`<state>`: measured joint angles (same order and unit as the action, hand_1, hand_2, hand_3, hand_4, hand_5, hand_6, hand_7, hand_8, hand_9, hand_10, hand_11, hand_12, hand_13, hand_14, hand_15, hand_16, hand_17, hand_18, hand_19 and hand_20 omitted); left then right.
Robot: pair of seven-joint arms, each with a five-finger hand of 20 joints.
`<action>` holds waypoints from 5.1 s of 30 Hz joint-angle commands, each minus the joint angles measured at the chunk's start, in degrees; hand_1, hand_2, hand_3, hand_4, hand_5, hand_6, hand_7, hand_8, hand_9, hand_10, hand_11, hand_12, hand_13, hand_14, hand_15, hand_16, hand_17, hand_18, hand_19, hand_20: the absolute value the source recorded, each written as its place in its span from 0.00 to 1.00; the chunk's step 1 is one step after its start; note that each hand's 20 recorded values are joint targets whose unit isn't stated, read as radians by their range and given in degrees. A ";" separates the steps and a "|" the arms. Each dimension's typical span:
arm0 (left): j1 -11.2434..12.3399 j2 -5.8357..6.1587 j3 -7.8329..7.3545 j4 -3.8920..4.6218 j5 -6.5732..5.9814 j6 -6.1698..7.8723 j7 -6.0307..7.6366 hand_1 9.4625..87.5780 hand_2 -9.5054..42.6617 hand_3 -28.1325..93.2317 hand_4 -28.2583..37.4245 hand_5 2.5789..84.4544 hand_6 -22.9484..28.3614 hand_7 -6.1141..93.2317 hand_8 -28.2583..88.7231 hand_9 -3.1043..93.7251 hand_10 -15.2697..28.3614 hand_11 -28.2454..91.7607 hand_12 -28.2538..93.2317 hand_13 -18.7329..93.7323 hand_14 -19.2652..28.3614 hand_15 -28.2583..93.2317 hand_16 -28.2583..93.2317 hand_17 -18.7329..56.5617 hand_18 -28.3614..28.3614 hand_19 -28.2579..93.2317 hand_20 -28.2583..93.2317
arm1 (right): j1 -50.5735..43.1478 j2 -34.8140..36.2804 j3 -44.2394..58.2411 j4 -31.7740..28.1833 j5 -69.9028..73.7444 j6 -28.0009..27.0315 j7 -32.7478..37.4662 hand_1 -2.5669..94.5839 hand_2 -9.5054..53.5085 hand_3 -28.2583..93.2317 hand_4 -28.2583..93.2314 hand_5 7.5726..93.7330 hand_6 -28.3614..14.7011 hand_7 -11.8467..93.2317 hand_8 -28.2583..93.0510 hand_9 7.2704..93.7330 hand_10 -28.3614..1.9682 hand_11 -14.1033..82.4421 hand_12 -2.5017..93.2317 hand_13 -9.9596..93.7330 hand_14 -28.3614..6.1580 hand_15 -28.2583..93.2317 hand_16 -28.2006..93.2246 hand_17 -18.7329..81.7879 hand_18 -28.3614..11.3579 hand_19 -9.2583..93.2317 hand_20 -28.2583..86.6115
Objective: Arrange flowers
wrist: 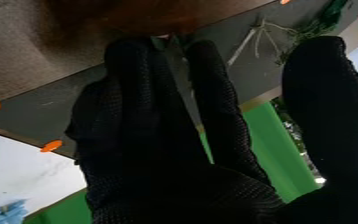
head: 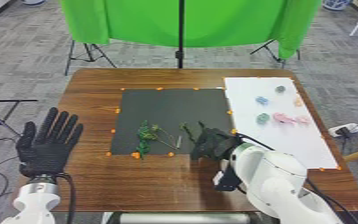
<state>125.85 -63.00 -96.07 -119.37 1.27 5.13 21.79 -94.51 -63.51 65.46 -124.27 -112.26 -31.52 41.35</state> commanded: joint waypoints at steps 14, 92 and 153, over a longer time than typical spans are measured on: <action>0.87 -0.69 0.11 0.06 -0.16 0.28 -0.22 0.17 0.45 0.87 0.00 0.49 0.61 0.14 0.17 0.40 0.67 0.36 0.31 0.39 0.72 0.44 0.19 0.15 0.72 0.47 0.32 | -4.51 1.23 3.05 -1.30 -2.54 10.86 -6.48 0.32 0.00 0.91 0.04 0.66 0.65 0.25 0.13 0.46 0.11 0.62 0.28 0.52 0.15 0.88 0.42 0.41 0.03 0.91 0.60; -1.49 5.25 1.85 0.27 -0.18 -0.41 1.15 0.17 0.48 0.86 0.00 0.48 0.61 0.14 0.17 0.40 0.66 0.35 0.31 0.39 0.70 0.42 0.19 0.15 0.72 0.46 0.32 | 26.54 -21.74 -26.38 32.94 -34.61 22.35 -33.40 0.66 0.00 0.84 0.00 0.71 0.67 0.35 0.18 0.83 0.56 0.26 0.43 0.68 0.55 0.73 0.56 0.50 0.16 0.98 0.67; 2.00 1.04 -0.99 0.24 0.33 -2.17 0.36 0.15 0.47 0.86 0.00 0.48 0.61 0.14 0.17 0.39 0.66 0.35 0.30 0.39 0.71 0.43 0.19 0.15 0.72 0.47 0.32 | 15.11 -4.39 -5.88 14.56 -29.57 17.83 -12.75 0.38 0.00 0.89 0.00 0.38 0.44 0.22 0.14 0.47 0.22 0.50 0.22 0.55 0.28 0.86 0.40 0.48 0.06 1.00 0.64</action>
<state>125.44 -61.68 -96.52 -118.90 1.00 4.04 22.27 -74.95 -82.54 48.10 -102.79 -138.93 -16.79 25.91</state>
